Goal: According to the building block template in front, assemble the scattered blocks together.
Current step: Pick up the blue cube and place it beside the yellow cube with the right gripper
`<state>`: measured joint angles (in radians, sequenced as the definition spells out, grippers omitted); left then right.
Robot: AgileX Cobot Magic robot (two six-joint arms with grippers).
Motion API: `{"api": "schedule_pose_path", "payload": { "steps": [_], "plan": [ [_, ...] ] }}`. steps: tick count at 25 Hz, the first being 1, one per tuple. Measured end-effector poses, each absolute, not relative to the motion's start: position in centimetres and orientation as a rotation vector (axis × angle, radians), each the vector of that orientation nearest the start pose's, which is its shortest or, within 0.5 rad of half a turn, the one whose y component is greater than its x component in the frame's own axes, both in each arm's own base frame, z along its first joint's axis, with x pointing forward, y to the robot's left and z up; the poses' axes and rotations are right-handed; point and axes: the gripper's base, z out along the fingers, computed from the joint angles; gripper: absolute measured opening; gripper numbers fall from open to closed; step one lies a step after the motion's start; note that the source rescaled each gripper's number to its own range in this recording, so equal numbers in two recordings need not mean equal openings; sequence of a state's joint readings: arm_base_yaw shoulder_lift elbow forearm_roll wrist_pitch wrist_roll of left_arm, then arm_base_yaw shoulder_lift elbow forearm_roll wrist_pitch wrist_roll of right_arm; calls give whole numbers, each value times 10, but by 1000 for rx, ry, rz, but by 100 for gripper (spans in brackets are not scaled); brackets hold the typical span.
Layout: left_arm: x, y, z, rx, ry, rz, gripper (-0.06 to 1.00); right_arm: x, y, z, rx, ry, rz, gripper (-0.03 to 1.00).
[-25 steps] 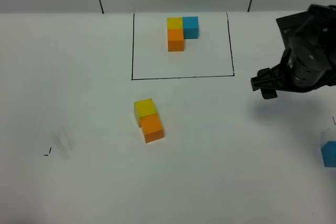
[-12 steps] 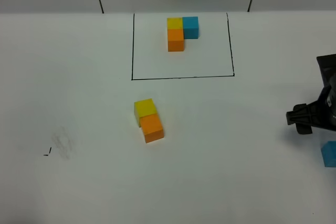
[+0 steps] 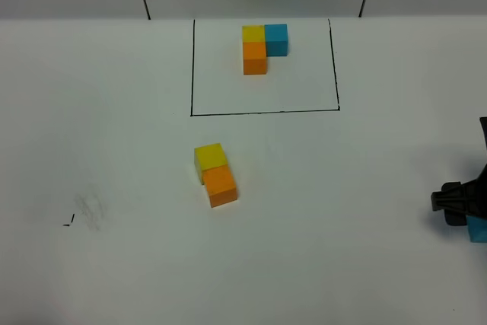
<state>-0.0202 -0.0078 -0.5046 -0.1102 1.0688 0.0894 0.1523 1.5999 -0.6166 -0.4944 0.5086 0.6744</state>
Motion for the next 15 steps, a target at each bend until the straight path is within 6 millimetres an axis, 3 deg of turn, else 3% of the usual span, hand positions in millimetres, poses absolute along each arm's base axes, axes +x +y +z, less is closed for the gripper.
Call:
{"api": "schedule_pose_path", "payload": {
  "steps": [11,15],
  "plan": [
    [-7,-9,278,118,2033,-88,0,240,13,134,177,2844,-265,93],
    [-7,-9,278,118,2033,-88,0,240,13,134,183,2843,-265,84]
  ]
}}
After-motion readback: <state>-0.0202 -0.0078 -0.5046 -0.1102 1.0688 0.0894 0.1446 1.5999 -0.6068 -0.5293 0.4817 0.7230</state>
